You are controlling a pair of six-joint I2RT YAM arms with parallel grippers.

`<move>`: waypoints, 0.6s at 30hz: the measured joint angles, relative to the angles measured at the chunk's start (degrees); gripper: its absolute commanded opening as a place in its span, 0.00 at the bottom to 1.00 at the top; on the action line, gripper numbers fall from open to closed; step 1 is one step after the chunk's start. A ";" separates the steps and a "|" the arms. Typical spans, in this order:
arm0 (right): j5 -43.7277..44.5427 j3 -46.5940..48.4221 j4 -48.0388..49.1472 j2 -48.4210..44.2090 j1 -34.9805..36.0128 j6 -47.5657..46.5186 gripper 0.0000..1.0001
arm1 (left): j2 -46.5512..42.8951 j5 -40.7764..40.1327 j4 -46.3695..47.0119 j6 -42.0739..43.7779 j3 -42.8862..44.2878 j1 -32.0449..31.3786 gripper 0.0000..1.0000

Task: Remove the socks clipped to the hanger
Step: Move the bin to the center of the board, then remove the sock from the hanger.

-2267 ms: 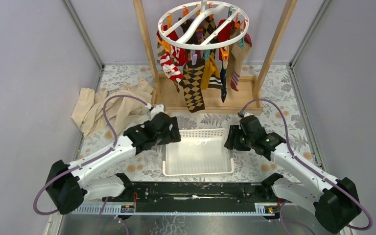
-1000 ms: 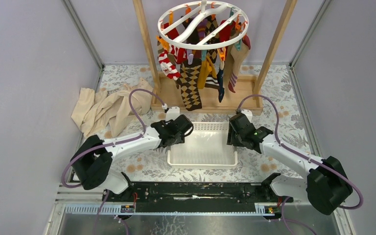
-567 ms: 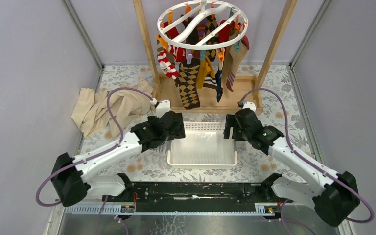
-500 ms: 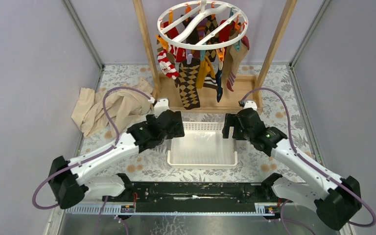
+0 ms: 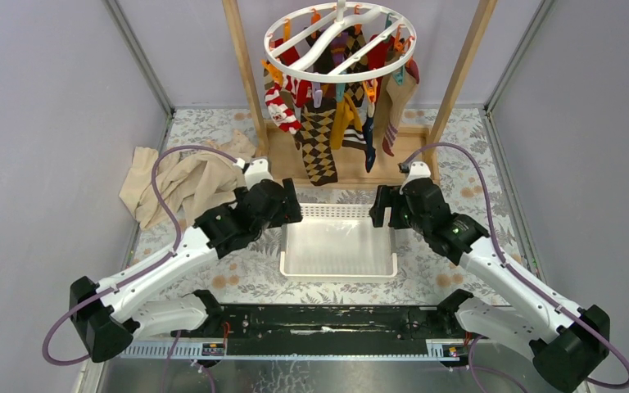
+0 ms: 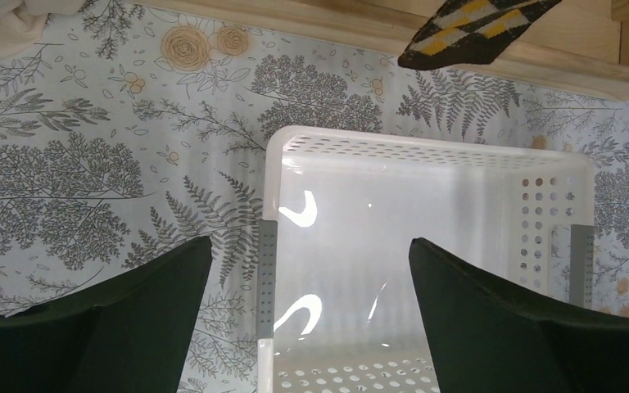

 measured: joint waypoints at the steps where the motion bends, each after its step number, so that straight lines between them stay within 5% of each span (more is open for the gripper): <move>1: 0.44 0.00 1.09 -0.26 0.00 0.00 0.81 | 0.37 0.17 0.24 0.17 0.00 0.31 0.98; 6: 5.66 -1.73 11.76 -2.29 0.02 -1.18 0.72 | 2.10 1.99 3.23 0.63 0.00 0.92 0.98; 18: 10.25 -6.45 32.61 2.64 0.02 -9.20 0.71 | 4.44 8.79 8.26 1.62 3.13 0.92 0.98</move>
